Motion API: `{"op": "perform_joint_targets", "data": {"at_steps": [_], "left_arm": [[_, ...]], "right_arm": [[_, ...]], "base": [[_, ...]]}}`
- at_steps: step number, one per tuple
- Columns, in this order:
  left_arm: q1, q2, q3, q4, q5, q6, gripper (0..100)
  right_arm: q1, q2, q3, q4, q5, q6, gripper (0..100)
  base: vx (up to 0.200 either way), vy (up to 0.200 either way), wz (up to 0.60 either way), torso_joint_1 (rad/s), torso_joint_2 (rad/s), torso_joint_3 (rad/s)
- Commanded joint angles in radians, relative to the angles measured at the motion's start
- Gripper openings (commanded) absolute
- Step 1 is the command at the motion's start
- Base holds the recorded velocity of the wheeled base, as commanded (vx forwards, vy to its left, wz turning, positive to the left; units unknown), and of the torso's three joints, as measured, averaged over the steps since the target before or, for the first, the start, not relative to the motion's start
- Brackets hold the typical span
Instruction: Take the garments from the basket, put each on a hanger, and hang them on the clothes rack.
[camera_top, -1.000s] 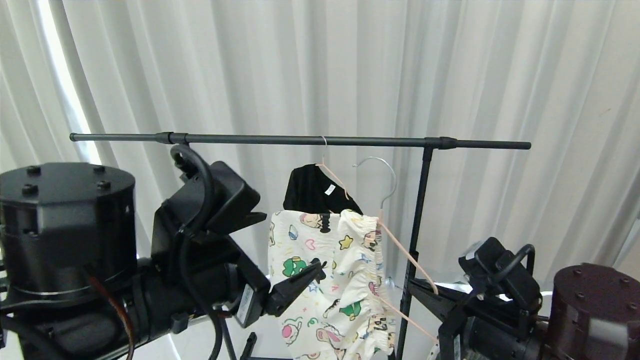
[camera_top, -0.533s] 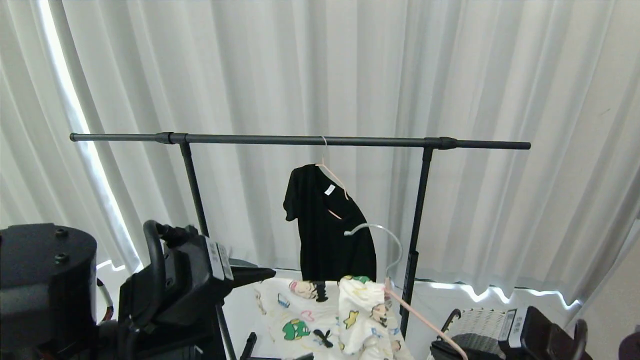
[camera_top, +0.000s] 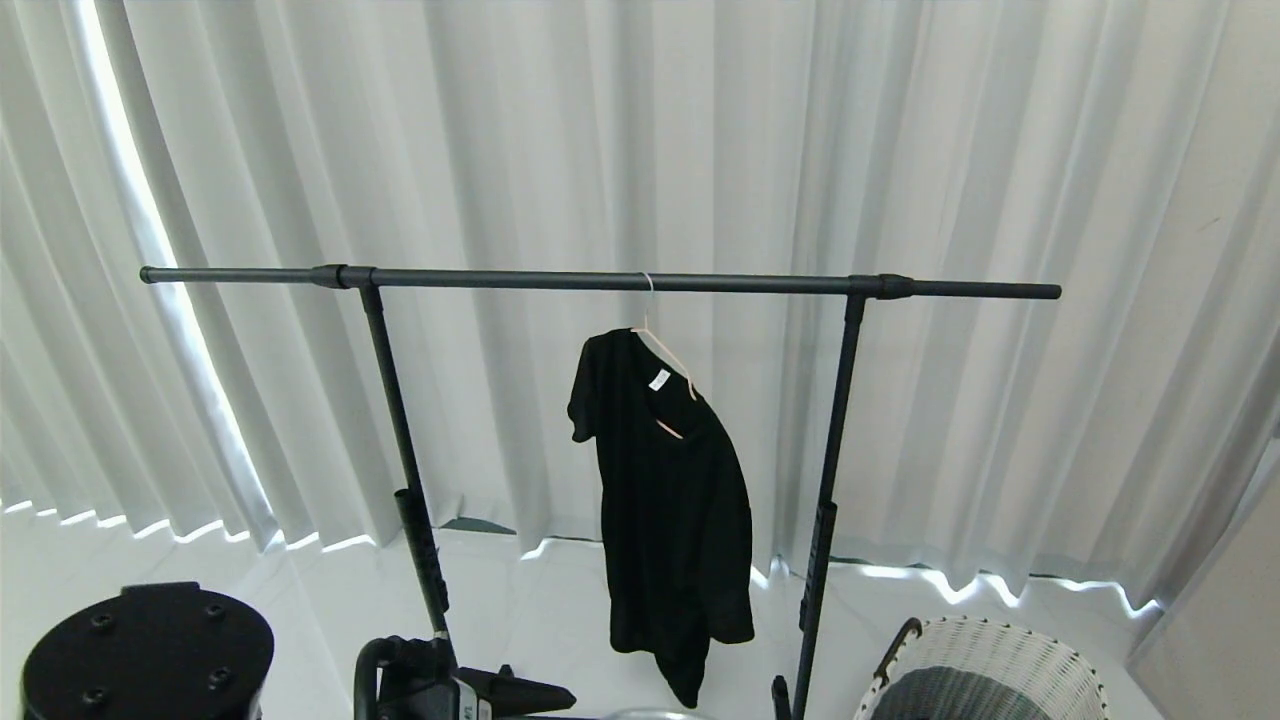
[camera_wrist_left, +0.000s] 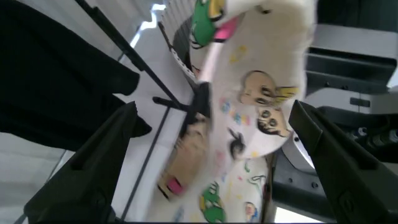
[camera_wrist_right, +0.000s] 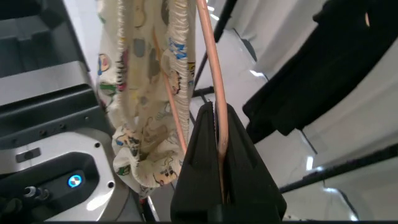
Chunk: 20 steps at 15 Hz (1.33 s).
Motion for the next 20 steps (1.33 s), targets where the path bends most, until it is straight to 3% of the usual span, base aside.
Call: {"op": "perform_joint_targets", "data": {"at_steps": [1, 7, 8, 16, 17, 20], "left_arm": [[-0.006, 0.027, 0.003, 0.000, 0.000, -0.001, 100], [-0.006, 0.037, 0.008, 0.000, 0.000, -0.001, 100], [-0.006, 0.035, 0.009, 0.000, 0.000, -0.001, 0], [0.002, 0.063, 0.006, -0.014, 0.040, 0.002, 0], [0.002, 0.072, 0.008, -0.035, 0.081, 0.004, 0], [0.002, 0.084, 0.009, -0.064, 0.127, 0.004, 0]], "right_arm": [[0.031, 0.004, -0.018, 0.001, -0.001, -0.005, 0], [0.031, 0.011, -0.054, 0.001, 0.002, -0.019, 0], [0.031, 0.011, -0.055, 0.001, 0.002, -0.019, 0], [0.031, 0.016, -0.051, 0.001, 0.001, -0.050, 0], [0.031, 0.021, -0.047, 0.001, 0.001, -0.059, 100], [0.027, 0.024, -0.052, 0.001, -0.004, -0.067, 100]], "base": [[0.000, 0.000, 0.00, 0.000, 0.00, 0.000], [0.000, 0.000, 0.00, 0.000, 0.00, 0.000], [0.000, 0.000, 0.00, 0.000, 0.00, 0.000], [0.000, 0.000, 0.00, 0.000, 0.00, 0.000], [0.000, 0.000, 0.00, 0.000, 0.00, 0.000], [0.000, 0.000, 0.00, 0.000, 0.00, 0.000]]}}
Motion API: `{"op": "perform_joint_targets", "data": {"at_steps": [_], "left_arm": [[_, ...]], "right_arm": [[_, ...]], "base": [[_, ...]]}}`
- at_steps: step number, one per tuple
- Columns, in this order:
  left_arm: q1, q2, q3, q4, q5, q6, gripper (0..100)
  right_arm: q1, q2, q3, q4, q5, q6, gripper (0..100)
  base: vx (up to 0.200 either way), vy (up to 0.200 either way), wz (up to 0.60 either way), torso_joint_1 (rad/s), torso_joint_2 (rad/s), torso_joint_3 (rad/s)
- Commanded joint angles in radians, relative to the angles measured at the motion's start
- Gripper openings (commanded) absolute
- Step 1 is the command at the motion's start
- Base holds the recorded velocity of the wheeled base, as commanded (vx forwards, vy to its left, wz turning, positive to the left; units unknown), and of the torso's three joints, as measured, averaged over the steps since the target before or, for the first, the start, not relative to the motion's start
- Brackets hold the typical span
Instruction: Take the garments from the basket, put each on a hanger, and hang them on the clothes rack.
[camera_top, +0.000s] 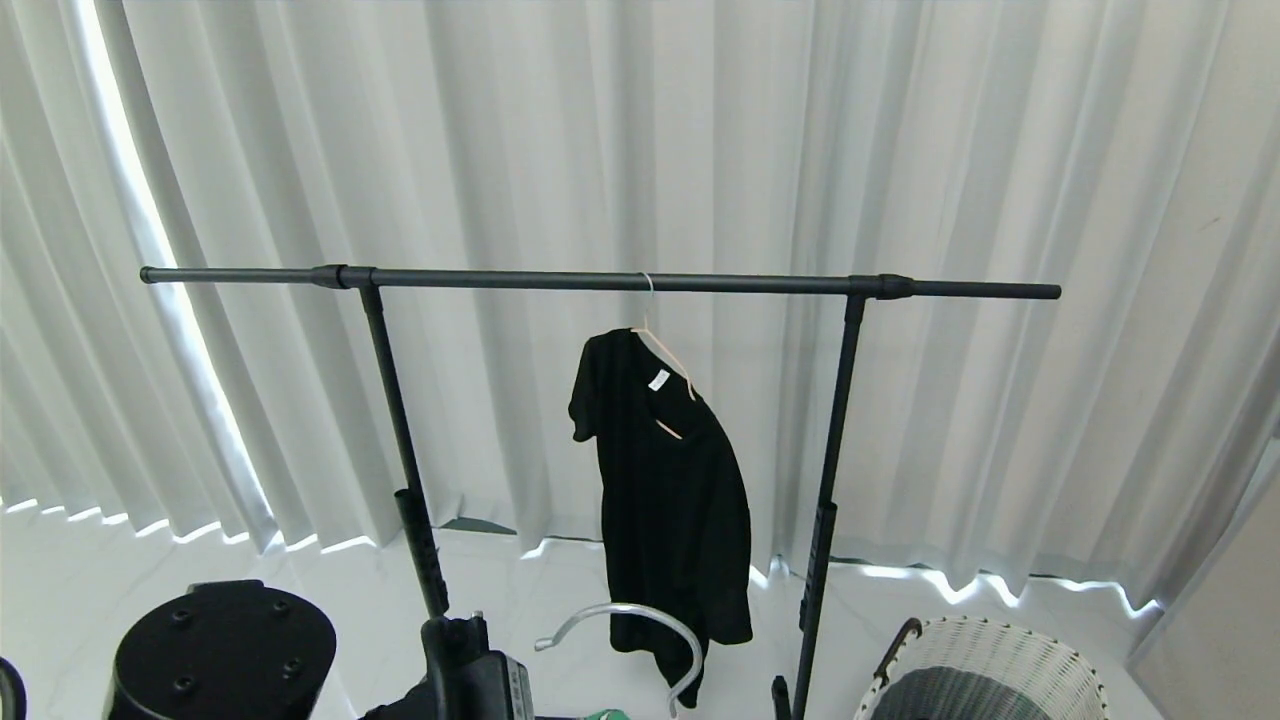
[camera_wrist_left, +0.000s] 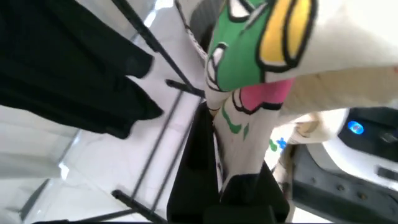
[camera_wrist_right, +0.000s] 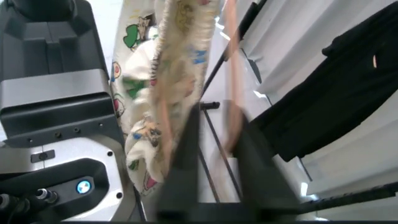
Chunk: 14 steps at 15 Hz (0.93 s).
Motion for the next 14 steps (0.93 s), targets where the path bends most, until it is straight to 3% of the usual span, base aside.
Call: {"op": "perform_joint_targets", "data": {"at_steps": [1, 5, 10, 14], "left_arm": [[0.000, 0.009, 0.003, -0.003, 0.002, 0.002, 0], [0.032, 0.007, 0.057, -0.003, 0.163, 0.002, 0], [0.170, -0.002, -0.011, -0.103, 0.172, 0.001, 0], [0.135, -0.006, -0.061, -0.106, 0.170, 0.001, 0]], "right_arm": [[-0.013, 0.005, -0.003, 0.002, -0.003, -0.001, 100], [-0.063, -0.003, 0.007, 0.002, -0.029, -0.006, 100], [-0.077, 0.015, 0.019, 0.002, -0.014, 0.027, 100], [-0.116, 0.123, -0.012, 0.002, -0.006, 0.318, 100]], "base": [[0.000, 0.000, 0.00, 0.000, 0.00, 0.000], [0.000, 0.000, 0.00, 0.000, 0.00, 0.000], [0.000, 0.000, 0.00, 0.000, 0.00, 0.000], [0.000, 0.000, 0.00, 0.000, 0.00, 0.000]]}}
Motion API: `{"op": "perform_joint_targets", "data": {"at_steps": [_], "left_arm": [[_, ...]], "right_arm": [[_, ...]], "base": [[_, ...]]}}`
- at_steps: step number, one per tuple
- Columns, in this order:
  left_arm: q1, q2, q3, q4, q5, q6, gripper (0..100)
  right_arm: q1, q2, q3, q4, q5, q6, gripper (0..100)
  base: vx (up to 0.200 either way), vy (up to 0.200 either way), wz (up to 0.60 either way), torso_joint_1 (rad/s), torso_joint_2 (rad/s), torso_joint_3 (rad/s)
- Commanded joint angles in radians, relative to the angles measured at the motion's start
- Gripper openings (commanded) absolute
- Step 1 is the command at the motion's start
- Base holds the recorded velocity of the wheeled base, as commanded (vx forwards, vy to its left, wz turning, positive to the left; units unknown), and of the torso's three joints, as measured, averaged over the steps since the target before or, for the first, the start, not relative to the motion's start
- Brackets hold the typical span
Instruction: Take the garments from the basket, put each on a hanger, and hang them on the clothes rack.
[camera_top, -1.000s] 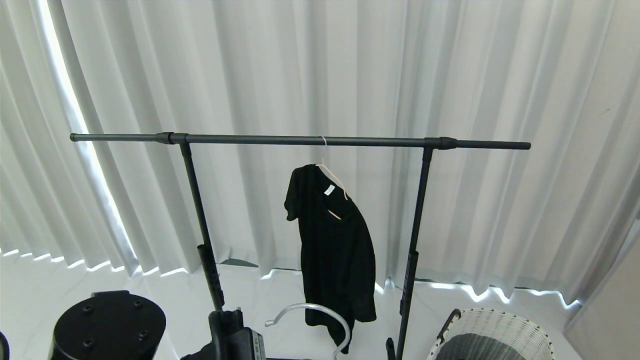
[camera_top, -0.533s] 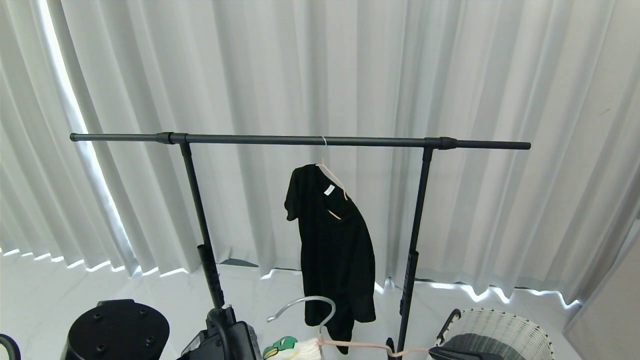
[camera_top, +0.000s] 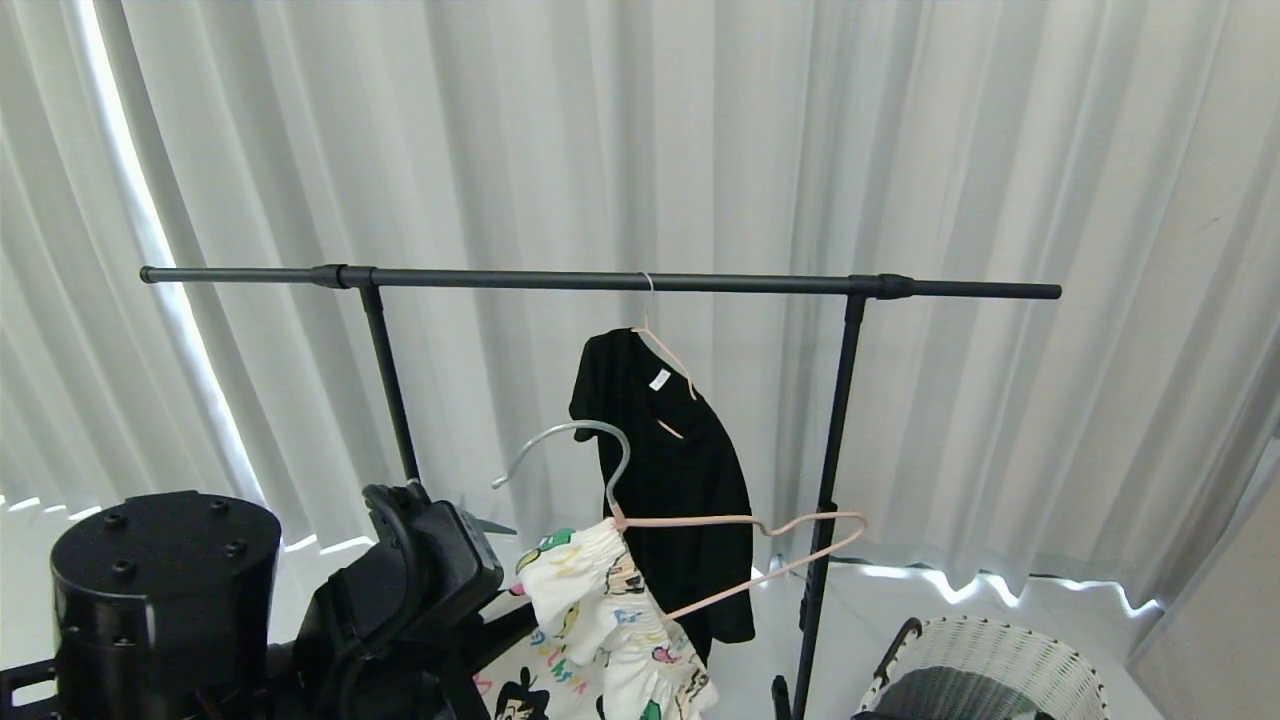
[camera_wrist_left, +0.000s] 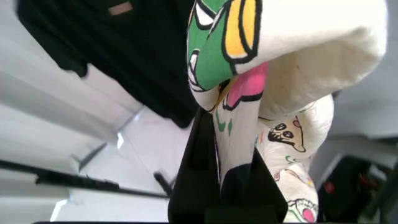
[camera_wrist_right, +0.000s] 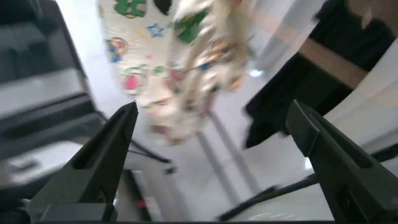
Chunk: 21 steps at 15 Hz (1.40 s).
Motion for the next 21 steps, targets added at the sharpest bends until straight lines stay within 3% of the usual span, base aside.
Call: {"op": "perform_joint_targets", "data": {"at_steps": [1, 4, 8, 12, 15, 18, 21], "left_arm": [[-0.016, -0.002, -0.013, 0.000, 0.000, 0.000, 0], [-0.042, 0.003, -0.035, 0.000, 0.000, 0.000, 0], [-0.042, 0.029, -0.081, 0.000, 0.000, 0.000, 0], [-0.038, 0.032, -0.087, 0.000, 0.000, 0.000, 0], [-0.013, 0.033, -0.087, 0.000, 0.000, 0.001, 0], [-0.019, 0.033, -0.085, 0.000, -0.003, 0.001, 0], [-0.049, 0.035, -0.088, 0.000, -0.003, 0.001, 0]], "right_arm": [[-0.052, 0.078, -0.033, -0.001, 0.001, 0.055, 100], [-0.178, 0.192, -0.171, -0.001, -0.005, 0.169, 100], [-0.170, 0.271, -0.241, -0.001, -0.011, 0.175, 100], [-0.172, 0.276, -0.223, -0.001, -0.014, 0.174, 100], [-0.205, 0.250, -0.143, -0.001, -0.048, 0.166, 100], [-0.245, 0.247, -0.171, -0.001, -0.048, 0.154, 100], [-0.231, 0.273, -0.205, -0.001, -0.048, 0.126, 100]], "base": [[0.000, 0.000, 0.00, 0.000, 0.00, 0.000], [0.000, 0.000, 0.00, 0.000, 0.00, 0.000], [0.000, 0.000, 0.00, 0.000, 0.00, 0.000], [0.000, 0.000, 0.00, 0.000, 0.00, 0.000], [0.000, 0.000, 0.00, 0.000, 0.00, 0.000], [0.000, 0.000, 0.00, 0.000, 0.00, 0.000], [0.000, 0.000, 0.00, 0.000, 0.00, 0.000]]}}
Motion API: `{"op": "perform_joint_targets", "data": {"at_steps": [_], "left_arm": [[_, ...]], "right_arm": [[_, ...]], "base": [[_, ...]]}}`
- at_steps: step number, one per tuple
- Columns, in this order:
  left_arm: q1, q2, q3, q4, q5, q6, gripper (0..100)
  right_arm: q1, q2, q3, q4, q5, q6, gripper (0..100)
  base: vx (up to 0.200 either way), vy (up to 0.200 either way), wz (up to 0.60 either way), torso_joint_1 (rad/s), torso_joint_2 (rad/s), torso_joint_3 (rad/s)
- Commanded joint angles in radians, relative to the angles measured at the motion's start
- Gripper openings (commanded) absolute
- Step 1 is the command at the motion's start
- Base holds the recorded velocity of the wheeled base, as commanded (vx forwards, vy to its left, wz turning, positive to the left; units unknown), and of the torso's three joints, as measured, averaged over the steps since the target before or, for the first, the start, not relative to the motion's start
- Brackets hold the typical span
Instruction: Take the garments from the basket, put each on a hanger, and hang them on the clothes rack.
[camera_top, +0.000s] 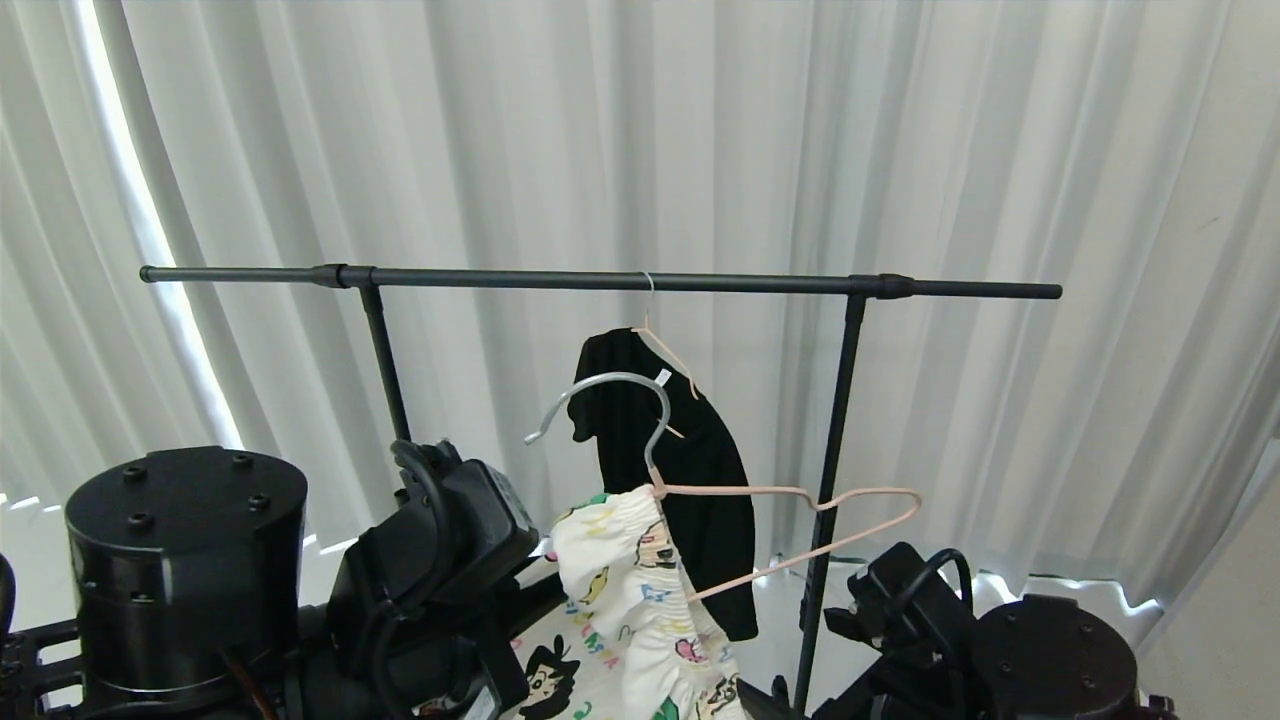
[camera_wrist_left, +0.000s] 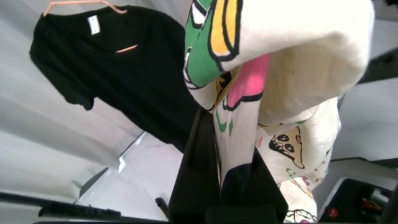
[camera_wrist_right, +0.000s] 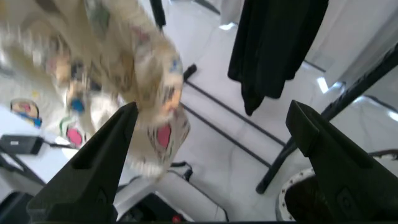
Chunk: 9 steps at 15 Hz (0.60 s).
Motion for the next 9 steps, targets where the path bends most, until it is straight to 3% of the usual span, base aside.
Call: {"op": "perform_joint_targets", "data": {"at_steps": [1, 6, 9], "left_arm": [[-0.008, 0.005, -0.005, 0.000, 0.000, 0.000, 0], [-0.018, 0.010, -0.039, 0.000, 0.002, 0.000, 0], [-0.014, 0.007, -0.041, 0.000, 0.004, 0.000, 0]], "right_arm": [[0.035, 0.025, -0.005, 0.001, -0.001, -0.022, 100], [0.103, 0.096, -0.035, 0.001, -0.004, -0.028, 100], [0.088, 0.100, -0.012, 0.001, -0.044, -0.042, 100]], "base": [[0.000, 0.000, 0.00, 0.000, 0.00, 0.000], [0.000, 0.000, 0.00, 0.000, 0.00, 0.000], [0.000, 0.000, 0.00, 0.000, 0.00, 0.000]]}}
